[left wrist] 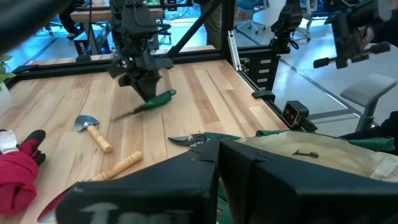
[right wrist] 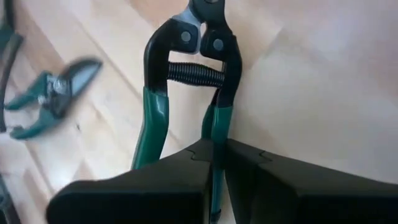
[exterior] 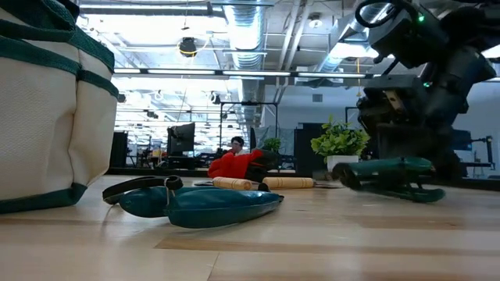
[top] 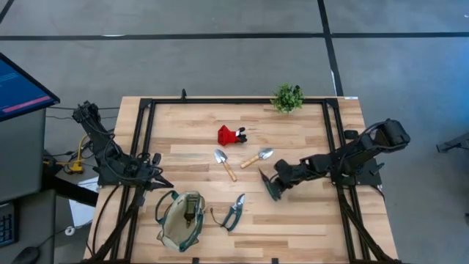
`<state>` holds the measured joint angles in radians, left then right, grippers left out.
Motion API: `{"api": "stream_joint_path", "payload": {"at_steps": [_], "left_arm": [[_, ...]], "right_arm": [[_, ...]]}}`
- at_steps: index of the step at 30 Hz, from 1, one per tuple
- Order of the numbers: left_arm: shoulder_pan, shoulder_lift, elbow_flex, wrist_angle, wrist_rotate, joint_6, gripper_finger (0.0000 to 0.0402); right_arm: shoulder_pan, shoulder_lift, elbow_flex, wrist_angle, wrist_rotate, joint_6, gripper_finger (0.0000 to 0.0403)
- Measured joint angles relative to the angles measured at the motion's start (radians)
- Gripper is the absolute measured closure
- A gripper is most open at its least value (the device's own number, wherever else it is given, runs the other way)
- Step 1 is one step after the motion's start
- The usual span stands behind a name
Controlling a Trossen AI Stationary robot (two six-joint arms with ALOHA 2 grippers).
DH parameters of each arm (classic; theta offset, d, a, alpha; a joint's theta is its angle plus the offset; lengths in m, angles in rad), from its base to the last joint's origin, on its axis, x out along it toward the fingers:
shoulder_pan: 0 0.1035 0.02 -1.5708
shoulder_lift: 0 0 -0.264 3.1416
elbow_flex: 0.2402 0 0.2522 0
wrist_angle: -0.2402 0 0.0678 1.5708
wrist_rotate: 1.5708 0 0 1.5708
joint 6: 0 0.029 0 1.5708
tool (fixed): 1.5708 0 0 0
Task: Pick & Place Garden tools in Gardening bag
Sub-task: Put the green fruit pruner into the green gardening bag
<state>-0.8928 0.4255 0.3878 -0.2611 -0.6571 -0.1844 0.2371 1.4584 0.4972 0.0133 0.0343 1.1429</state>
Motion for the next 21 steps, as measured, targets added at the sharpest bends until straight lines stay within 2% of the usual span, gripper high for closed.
{"api": "stream_joint_path", "payload": {"at_steps": [8,12,15,21], "left_arm": [[0.002,0.0,0.0,0.003,-0.001,0.001,0.04],[0.017,0.005,0.0,0.034,-0.053,0.022,0.04],[0.043,0.019,0.0,0.071,-0.098,0.028,0.04],[0.14,0.095,0.0,0.177,-0.104,0.029,0.0398]], "right_arm": [[0.001,-0.159,0.003,-0.003,0.087,-0.116,0.0402],[0.002,-0.221,0.005,0.006,0.149,-0.2,0.0401],[0.002,-0.247,0.005,0.024,0.179,-0.267,0.0401],[0.002,-0.243,0.006,0.108,0.204,-0.364,0.0401]]}}
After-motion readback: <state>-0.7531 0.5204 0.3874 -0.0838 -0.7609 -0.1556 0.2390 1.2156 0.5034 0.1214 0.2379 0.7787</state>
